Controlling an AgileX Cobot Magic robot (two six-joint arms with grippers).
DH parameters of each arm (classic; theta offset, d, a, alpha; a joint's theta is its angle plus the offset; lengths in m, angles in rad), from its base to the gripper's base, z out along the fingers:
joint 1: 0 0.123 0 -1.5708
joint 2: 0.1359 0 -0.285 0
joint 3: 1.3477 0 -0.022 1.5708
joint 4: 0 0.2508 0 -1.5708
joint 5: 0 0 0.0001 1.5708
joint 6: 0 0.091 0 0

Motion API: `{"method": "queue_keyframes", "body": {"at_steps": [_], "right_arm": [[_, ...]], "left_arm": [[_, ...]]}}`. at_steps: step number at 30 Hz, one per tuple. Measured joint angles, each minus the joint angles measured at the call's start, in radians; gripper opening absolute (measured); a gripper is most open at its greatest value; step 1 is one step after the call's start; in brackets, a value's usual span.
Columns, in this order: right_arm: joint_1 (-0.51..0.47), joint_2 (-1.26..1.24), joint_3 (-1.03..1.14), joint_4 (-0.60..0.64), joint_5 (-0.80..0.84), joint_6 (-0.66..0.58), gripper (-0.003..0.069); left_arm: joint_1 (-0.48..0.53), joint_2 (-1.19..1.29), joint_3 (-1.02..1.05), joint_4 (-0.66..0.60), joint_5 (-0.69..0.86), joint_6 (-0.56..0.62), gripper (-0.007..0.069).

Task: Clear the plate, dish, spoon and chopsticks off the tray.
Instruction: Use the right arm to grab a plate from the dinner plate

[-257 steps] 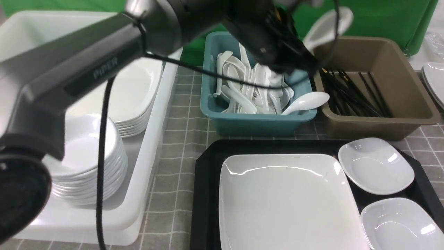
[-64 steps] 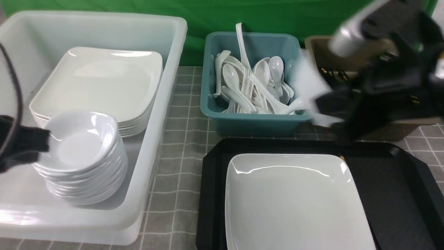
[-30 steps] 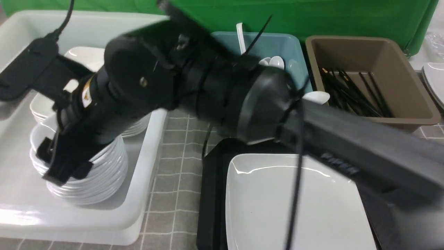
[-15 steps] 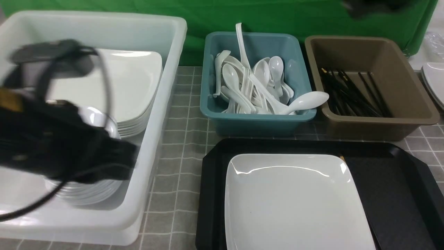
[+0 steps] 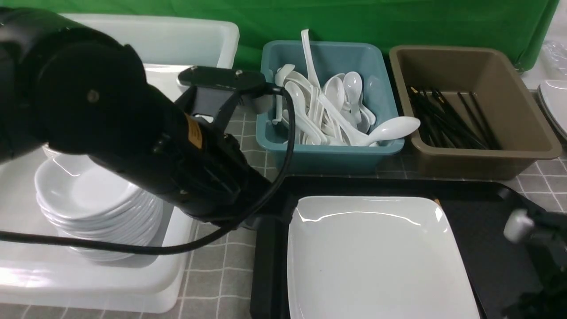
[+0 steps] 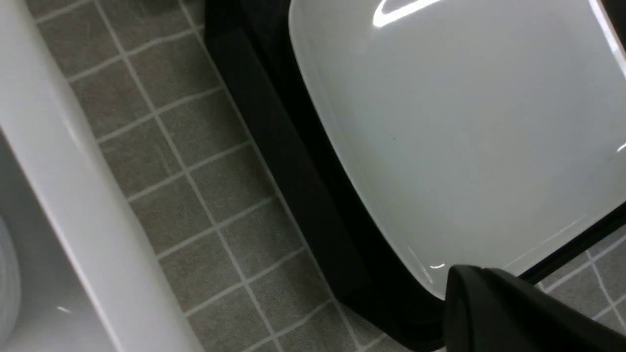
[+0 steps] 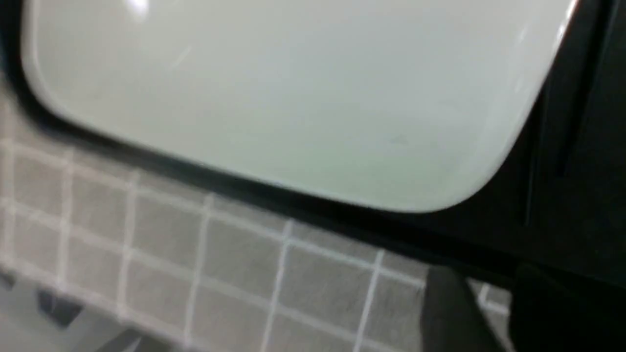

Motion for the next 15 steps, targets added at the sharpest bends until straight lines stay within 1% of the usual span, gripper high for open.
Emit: {"method": "queue_keyframes", "body": {"at_steps": [1, 2, 4, 7, 10, 11, 15], "right_arm": [[0.0, 0.015, 0.039, 0.011, -0.07, 0.011, 0.0414], [0.0, 0.026, 0.048, 0.02, -0.098, 0.017, 0.045], [0.0, 0.058, 0.06, 0.036, -0.144, 0.025, 0.0496], [0.0, 0.111, 0.061, 0.065, -0.211, 0.029, 0.052], [0.0, 0.15, 0.06, 0.088, -0.232, 0.029, 0.0525], [0.0, 0.179, 0.057, 0.119, -0.238, 0.014, 0.0525], [0.013, 0.207, 0.057, 0.178, -0.248, -0.036, 0.0521]], "left_arm": [[0.0, -0.004, -0.001, 0.011, 0.001, 0.0, 0.0001], [0.0, -0.007, -0.001, 0.016, 0.002, 0.0, 0.0001], [0.0, -0.013, -0.001, 0.026, 0.003, 0.0, 0.0001], [0.0, -0.021, -0.002, 0.036, 0.016, 0.001, 0.0001], [0.0, -0.023, -0.005, 0.044, 0.028, 0.001, 0.0001], [0.0, -0.023, -0.006, 0.049, 0.042, 0.001, 0.0001], [0.0, -0.023, -0.006, 0.07, 0.062, 0.001, 0.0001]]}}
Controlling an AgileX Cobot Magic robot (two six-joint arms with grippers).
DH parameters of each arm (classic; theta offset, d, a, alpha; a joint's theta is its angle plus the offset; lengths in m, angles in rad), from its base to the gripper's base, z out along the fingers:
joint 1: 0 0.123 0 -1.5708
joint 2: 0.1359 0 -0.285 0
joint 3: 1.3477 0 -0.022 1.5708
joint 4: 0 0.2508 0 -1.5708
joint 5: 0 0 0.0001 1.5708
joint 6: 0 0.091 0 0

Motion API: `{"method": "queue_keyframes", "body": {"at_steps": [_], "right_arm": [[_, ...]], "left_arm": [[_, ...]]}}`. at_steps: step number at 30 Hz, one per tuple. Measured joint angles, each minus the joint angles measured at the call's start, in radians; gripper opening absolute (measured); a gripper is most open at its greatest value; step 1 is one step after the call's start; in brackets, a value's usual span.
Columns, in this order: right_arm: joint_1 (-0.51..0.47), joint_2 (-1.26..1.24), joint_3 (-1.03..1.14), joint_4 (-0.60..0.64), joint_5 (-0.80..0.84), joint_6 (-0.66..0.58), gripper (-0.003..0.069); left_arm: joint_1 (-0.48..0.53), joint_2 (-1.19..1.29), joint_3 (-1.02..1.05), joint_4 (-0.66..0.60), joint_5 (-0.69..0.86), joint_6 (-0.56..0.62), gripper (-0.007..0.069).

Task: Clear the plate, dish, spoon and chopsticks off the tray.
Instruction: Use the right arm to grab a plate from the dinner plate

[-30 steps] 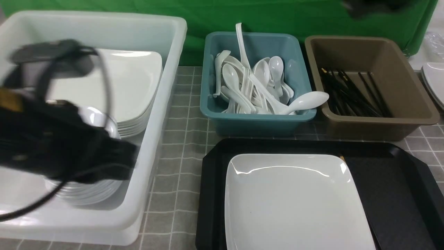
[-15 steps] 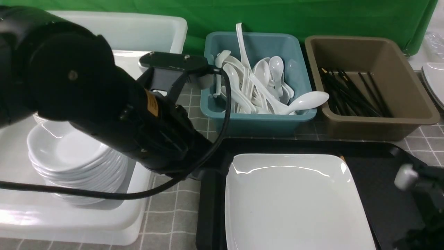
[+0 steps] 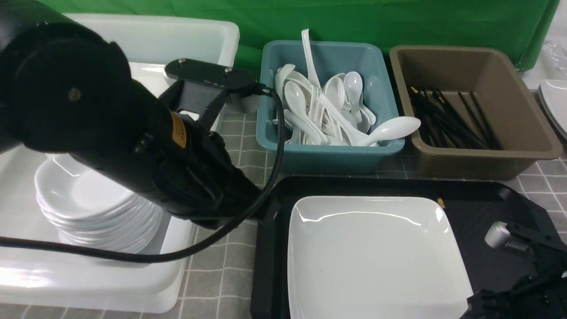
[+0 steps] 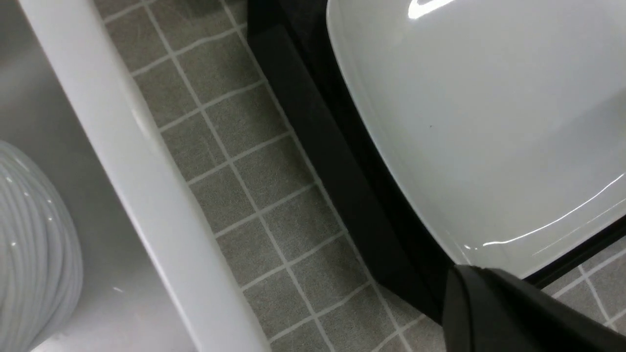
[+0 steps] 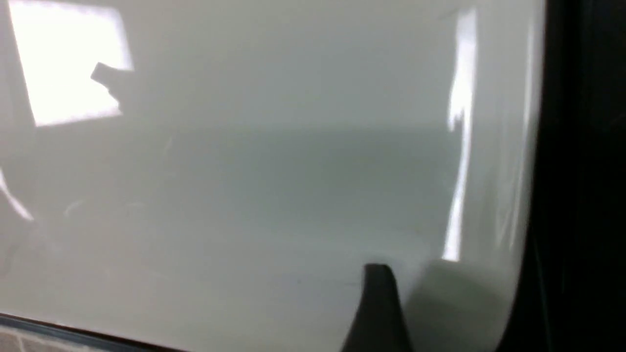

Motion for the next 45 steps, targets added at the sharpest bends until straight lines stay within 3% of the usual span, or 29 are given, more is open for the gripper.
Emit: {"method": "queue_keyframes", "body": {"at_steps": [7, 18, 25, 28, 35, 43, 45], "right_arm": [[0.027, 0.003, -0.031, 0.027, 0.014, -0.029, 0.0431], [0.032, 0.004, -0.062, 0.024, 0.03, -0.037, 0.0414], [0.131, 0.006, -0.062, 0.01, -0.058, -0.033, 0.0251], [0.151, 0.007, -0.062, 0.01, -0.069, -0.027, 0.0261], [0.157, 0.024, -0.062, 0.015, -0.088, -0.014, 0.0382], [0.166, 0.071, -0.062, 0.02, -0.103, -0.013, 0.0391], [0.174, 0.071, -0.062, 0.02, -0.116, -0.013, 0.0358]], "left_arm": [[0.0, 0.0, 0.0, 0.024, 0.014, 0.0, 0.0001], [0.0, 0.0, 0.0, 0.042, 0.016, -0.002, 0.0001], [0.0, 0.0, 0.0, 0.062, 0.013, -0.006, 0.0001], [0.0, 0.0, 0.0, 0.062, 0.012, -0.006, 0.0001], [0.0, 0.0, 0.0, 0.061, 0.015, -0.01, 0.0001], [0.0, 0.0, 0.0, 0.061, 0.016, -0.013, 0.0001], [0.0, 0.0, 0.0, 0.061, 0.018, -0.018, 0.0001]]}}
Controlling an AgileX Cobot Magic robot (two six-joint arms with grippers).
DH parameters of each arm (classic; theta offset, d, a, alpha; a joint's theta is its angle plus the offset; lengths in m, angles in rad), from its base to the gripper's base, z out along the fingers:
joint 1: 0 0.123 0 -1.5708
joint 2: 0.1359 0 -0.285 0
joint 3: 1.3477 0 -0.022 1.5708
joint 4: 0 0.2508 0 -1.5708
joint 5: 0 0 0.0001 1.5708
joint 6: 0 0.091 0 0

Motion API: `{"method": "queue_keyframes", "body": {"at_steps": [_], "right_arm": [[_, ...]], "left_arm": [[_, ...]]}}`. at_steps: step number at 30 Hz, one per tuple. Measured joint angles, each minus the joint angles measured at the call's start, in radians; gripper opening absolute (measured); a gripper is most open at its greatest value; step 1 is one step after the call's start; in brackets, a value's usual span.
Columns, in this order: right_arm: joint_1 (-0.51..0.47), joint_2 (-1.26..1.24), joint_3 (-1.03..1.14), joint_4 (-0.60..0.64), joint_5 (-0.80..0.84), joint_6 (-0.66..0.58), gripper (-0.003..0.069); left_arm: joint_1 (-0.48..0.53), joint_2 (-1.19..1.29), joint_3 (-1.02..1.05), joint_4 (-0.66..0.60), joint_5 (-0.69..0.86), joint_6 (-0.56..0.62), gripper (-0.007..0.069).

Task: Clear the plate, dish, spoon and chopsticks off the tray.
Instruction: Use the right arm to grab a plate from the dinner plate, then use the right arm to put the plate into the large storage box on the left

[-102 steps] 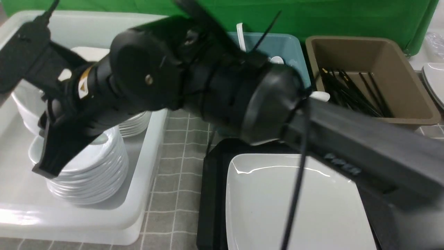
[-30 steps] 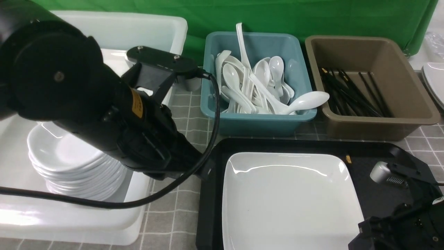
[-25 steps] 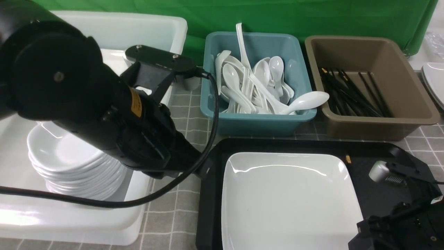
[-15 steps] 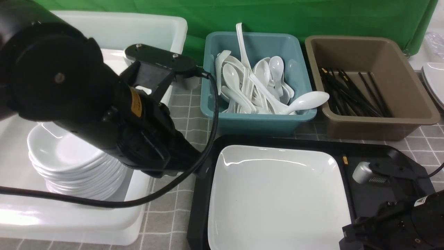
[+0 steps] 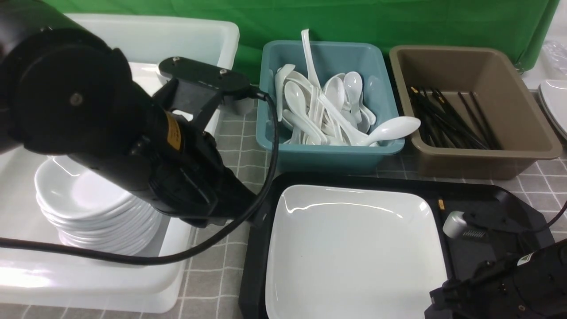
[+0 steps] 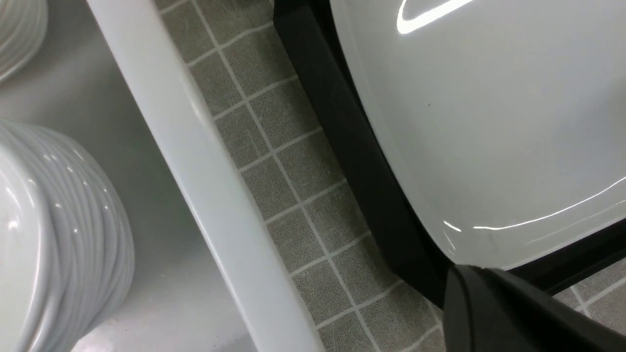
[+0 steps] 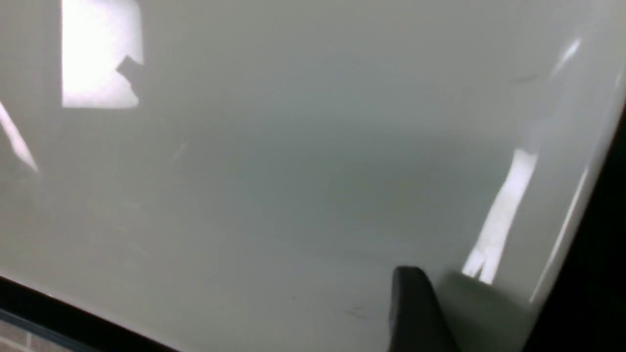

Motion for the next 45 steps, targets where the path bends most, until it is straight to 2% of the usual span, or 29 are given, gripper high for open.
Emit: {"method": "queue_keyframes", "body": {"at_steps": [1, 2, 4, 8, 13, 23, 28, 37, 45], "right_arm": [[0.002, 0.0, 0.0, 0.0, -0.003, 0.0, 0.0334], [0.003, 0.0, 0.0, 0.002, -0.008, -0.001, 0.0265], [0.002, 0.0, -0.001, 0.018, -0.016, 0.009, 0.0197], [0.002, -0.011, -0.011, 0.027, -0.027, 0.002, 0.0136], [0.002, -0.063, -0.01, 0.011, -0.017, 0.007, 0.0133], [0.002, -0.239, -0.027, 0.005, 0.016, 0.038, 0.008], [0.003, -0.292, -0.092, -0.002, 0.049, 0.052, 0.0061], [0.003, -0.3, -0.233, -0.065, 0.149, 0.079, 0.006], [0.003, -0.3, -0.368, -0.118, 0.209, 0.097, 0.006]], "left_arm": [[0.0, 0.0, 0.0, 0.0, 0.0, 0.0, 0.0001], [0.0, 0.0, 0.0, 0.0, 0.004, -0.002, 0.0001], [0.0, 0.0, 0.0, 0.0, 0.007, -0.007, 0.0001], [0.0, 0.0, 0.0, -0.001, 0.011, -0.009, 0.0001], [0.0, 0.0, 0.0, 0.0, 0.019, -0.01, 0.0001], [0.0, 0.0, 0.0, 0.015, 0.019, -0.01, 0.0001], [0.005, -0.014, 0.0, 0.057, 0.019, -0.051, 0.0001], [0.185, -0.161, 0.0, 0.063, 0.006, -0.089, 0.0001], [0.332, -0.247, 0.0, 0.043, 0.007, -0.045, 0.0001]]}}
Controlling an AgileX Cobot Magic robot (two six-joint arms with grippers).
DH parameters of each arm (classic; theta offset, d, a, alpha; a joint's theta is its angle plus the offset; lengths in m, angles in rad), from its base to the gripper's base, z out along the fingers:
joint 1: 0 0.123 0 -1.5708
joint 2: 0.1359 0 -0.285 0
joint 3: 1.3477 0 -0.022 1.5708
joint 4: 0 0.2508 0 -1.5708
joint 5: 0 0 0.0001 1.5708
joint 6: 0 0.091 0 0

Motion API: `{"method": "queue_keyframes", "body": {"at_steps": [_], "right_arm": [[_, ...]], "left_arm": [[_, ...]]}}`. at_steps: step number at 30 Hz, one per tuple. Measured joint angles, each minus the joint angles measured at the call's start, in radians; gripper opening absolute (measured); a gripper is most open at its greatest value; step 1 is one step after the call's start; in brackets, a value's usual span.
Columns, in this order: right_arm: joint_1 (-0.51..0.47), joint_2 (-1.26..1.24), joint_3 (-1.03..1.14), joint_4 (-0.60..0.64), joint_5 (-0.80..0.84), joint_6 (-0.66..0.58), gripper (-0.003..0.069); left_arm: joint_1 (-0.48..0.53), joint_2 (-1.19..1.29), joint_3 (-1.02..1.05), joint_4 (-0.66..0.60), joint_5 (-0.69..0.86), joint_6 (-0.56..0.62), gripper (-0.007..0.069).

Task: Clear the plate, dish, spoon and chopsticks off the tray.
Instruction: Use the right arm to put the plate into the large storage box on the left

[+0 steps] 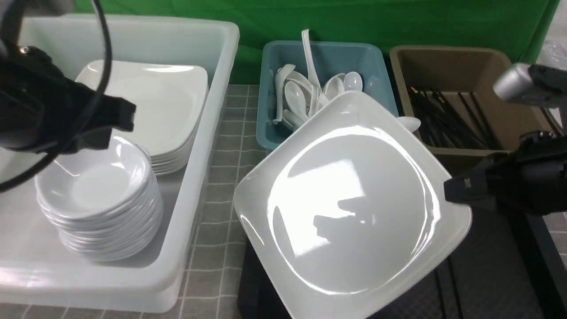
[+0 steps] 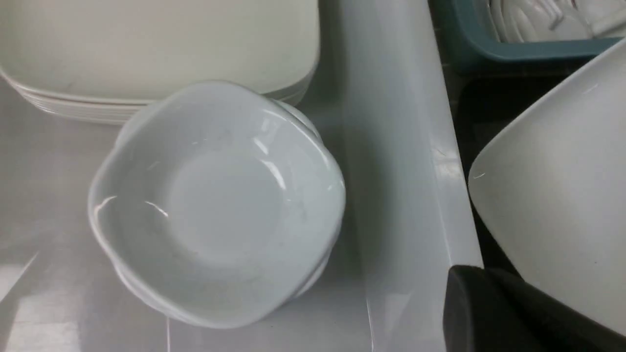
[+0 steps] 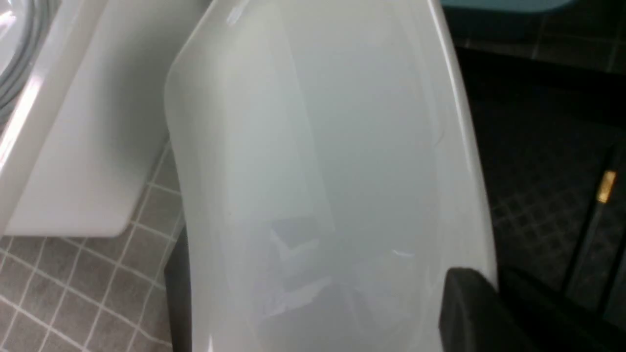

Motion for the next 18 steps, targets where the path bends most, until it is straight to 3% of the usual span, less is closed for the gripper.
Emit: {"method": "queue_keyframes", "body": {"at_steps": [9, 18], "right_arm": [[0.0, 0.001, -0.116, -0.021, 0.037, 0.008, 0.006], [0.0, 0.135, -0.424, 0.018, 0.042, 0.041, 0.006]], "left_arm": [[0.072, -0.009, 0.0, -0.004, 0.003, 0.037, 0.0001], [0.27, -0.011, 0.0, -0.072, 0.01, 0.069, 0.0001]]}}
